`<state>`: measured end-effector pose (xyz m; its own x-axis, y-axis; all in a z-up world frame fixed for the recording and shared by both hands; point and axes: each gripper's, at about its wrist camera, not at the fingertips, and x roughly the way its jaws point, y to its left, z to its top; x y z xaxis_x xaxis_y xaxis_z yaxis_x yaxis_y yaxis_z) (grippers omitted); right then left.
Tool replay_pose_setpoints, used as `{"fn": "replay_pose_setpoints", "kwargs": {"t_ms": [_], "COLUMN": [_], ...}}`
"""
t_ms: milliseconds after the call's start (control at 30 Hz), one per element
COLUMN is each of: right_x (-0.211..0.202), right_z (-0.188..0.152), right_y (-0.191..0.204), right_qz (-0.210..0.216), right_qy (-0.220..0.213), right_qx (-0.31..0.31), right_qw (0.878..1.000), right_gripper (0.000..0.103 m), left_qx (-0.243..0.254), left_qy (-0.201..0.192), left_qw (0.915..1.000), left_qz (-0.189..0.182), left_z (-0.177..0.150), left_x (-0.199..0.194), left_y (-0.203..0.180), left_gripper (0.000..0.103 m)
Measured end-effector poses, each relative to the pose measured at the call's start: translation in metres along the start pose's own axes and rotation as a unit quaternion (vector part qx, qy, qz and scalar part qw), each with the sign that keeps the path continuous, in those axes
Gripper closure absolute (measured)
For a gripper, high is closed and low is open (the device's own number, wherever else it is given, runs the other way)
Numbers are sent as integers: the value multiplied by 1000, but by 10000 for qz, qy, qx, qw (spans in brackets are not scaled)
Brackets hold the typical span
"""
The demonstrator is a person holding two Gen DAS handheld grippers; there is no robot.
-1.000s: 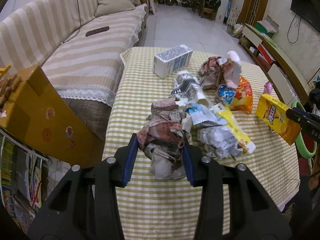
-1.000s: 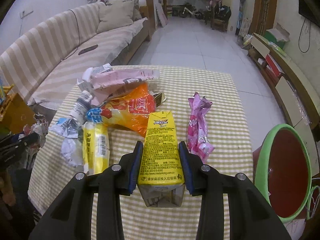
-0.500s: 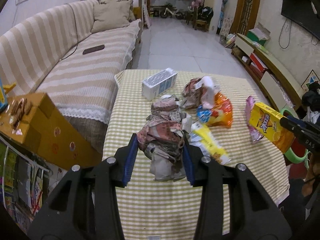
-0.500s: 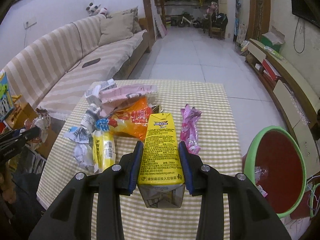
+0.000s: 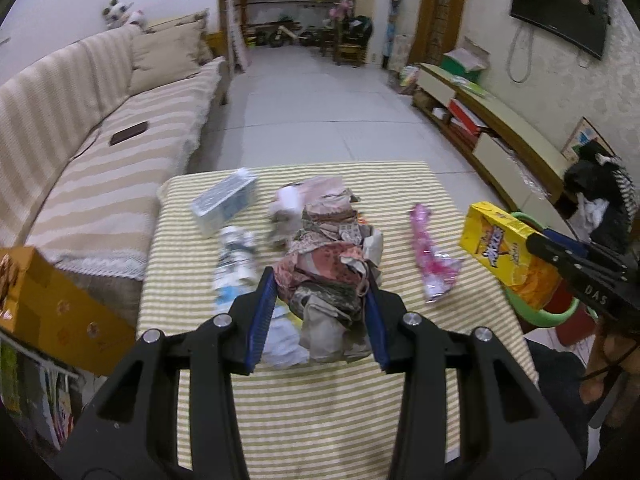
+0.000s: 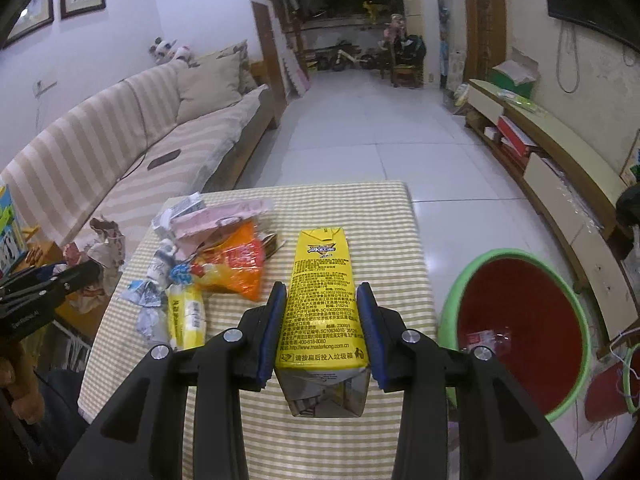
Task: Collect trash
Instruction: 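Carry the crumpled paper and juice box to the red bin and release both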
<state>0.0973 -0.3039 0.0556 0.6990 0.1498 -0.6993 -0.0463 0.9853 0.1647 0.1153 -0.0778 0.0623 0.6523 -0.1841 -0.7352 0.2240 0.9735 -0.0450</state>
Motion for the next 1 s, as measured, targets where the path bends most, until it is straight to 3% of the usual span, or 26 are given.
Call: {"fn": "replay_pose_setpoints", "kwargs": {"t_ms": [567, 1000], "right_x": [-42, -53], "right_z": [-6, -23], "right_y": [-113, -196], "right_qz": [-706, -1125], "right_qy": [-244, -254], "right_qx": [800, 1447], "right_qw": [9940, 9827], "right_gripper": [67, 67], "left_qx": [844, 1230], "left_qy": [6, 296], "left_qw": [9913, 9755], "left_qz": [-1009, -1800], "left_z": [39, 52], "left_x": [30, 57], "left_y": [-136, -227], "left_gripper": [63, 63]}}
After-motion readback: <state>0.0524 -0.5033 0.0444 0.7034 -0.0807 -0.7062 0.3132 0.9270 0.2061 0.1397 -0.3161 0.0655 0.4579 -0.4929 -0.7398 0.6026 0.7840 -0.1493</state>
